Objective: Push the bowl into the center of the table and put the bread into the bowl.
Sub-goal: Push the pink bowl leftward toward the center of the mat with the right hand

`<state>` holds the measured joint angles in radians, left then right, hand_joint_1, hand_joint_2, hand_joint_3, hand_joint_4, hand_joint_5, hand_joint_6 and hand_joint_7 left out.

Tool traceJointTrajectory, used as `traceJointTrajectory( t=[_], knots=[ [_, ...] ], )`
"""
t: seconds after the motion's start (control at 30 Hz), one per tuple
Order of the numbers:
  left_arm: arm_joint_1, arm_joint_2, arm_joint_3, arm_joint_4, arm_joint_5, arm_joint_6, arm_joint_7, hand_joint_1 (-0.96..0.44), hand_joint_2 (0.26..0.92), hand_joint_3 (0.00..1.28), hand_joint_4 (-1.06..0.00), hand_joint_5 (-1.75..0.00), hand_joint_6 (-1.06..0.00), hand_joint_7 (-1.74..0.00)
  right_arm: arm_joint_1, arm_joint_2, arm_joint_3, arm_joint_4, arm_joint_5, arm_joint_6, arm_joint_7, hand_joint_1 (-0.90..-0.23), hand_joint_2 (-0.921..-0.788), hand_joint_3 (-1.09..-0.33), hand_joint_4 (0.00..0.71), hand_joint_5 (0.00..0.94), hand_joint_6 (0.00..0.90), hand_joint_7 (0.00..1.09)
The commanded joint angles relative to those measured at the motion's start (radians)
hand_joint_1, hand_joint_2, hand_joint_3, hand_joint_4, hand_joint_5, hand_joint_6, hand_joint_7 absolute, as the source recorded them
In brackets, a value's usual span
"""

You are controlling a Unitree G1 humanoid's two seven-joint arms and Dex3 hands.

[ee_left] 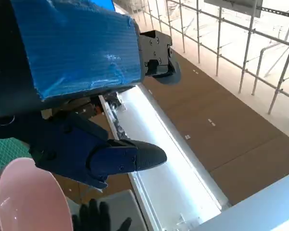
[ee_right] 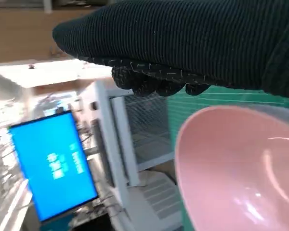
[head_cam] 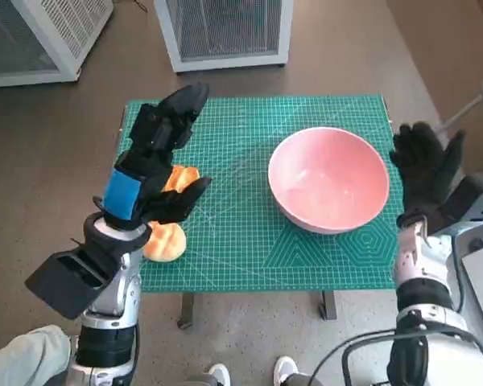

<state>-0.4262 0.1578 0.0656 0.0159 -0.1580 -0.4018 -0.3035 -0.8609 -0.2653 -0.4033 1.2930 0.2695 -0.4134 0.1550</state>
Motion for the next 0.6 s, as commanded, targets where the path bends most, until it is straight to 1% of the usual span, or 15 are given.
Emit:
traceJointTrajectory(
  t=[0.03,0.13,0.37,0.6],
  knots=[
    [0.009,0.002,0.003,-0.004,-0.006,-0.005,0.002,-0.47,0.921,0.43,-0.22,-0.01,0.00,-0.62,0.030,0.026,0.000,0.016,-0.013,0.034,-0.013,-0.328,-0.921,-0.538,0.341,0.006,0.187,0.40],
    [0.012,0.002,0.004,-0.008,-0.007,-0.004,0.002,-0.47,0.921,0.43,-0.22,-0.01,0.00,-0.62,0.026,0.039,-0.001,0.017,-0.011,0.039,-0.010,-0.325,-0.921,-0.537,0.353,0.007,0.201,0.38],
    [0.017,0.003,0.006,-0.009,-0.007,-0.005,0.003,-0.48,0.921,0.43,-0.22,-0.01,0.00,-0.62,0.007,0.078,-0.018,0.015,0.006,0.050,0.009,-0.324,-0.920,-0.536,0.373,0.009,0.235,0.35],
    [0.024,0.005,0.010,-0.013,-0.005,-0.008,0.004,-0.47,0.921,0.43,-0.22,-0.01,0.00,-0.62,-0.017,0.110,-0.023,0.015,0.007,0.058,0.023,-0.329,-0.921,-0.539,0.377,0.007,0.245,0.34]
  ],
)
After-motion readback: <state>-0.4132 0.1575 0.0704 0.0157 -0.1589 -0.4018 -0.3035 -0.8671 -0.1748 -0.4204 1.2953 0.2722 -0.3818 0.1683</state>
